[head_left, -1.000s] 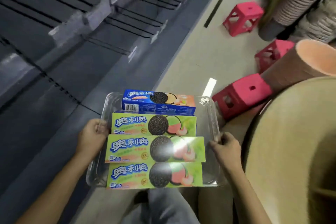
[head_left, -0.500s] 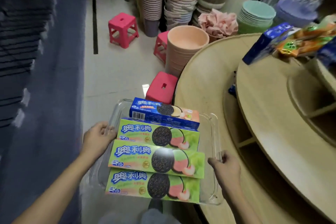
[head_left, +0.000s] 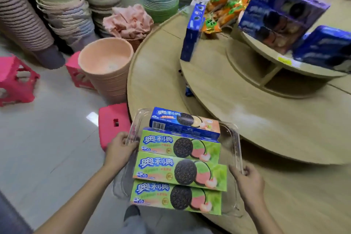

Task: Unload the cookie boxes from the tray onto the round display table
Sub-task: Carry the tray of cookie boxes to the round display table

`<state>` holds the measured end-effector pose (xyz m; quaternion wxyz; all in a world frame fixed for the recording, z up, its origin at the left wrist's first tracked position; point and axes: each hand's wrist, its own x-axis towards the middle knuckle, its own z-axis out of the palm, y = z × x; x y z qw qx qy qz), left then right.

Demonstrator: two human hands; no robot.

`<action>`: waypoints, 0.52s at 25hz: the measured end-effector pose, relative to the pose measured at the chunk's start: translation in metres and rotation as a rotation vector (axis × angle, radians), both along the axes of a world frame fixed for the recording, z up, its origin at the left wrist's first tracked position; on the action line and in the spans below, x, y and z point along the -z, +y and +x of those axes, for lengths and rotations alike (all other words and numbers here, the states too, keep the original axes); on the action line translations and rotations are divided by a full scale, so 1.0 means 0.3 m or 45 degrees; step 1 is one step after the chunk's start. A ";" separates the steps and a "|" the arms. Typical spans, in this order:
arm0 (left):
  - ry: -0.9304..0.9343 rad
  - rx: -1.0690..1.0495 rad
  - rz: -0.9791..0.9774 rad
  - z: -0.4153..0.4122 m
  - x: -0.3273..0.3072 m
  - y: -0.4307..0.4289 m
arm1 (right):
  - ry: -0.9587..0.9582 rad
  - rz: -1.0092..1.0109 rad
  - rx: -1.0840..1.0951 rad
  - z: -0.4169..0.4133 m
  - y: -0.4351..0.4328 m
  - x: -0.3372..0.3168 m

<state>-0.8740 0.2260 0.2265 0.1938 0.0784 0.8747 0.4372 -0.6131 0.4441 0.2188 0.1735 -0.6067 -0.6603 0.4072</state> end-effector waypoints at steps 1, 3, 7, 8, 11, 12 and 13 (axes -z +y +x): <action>0.005 0.101 0.008 -0.050 0.007 0.050 | 0.007 0.000 0.082 -0.007 -0.012 0.005; 0.030 0.286 0.000 -0.113 0.021 0.132 | 0.015 0.025 0.207 -0.013 -0.029 0.010; 0.013 0.477 -0.045 -0.196 0.079 0.258 | -0.061 0.006 0.396 -0.015 -0.069 0.051; 0.010 0.498 -0.056 -0.203 0.091 0.280 | -0.061 -0.004 0.433 -0.020 -0.082 0.065; -0.002 0.521 -0.096 -0.212 0.133 0.343 | -0.055 -0.025 0.516 -0.025 -0.083 0.112; -0.011 0.527 -0.102 -0.214 0.142 0.359 | -0.056 -0.034 0.531 -0.029 -0.082 0.118; -0.018 0.530 -0.106 -0.221 0.146 0.374 | -0.065 -0.036 0.549 -0.037 -0.082 0.118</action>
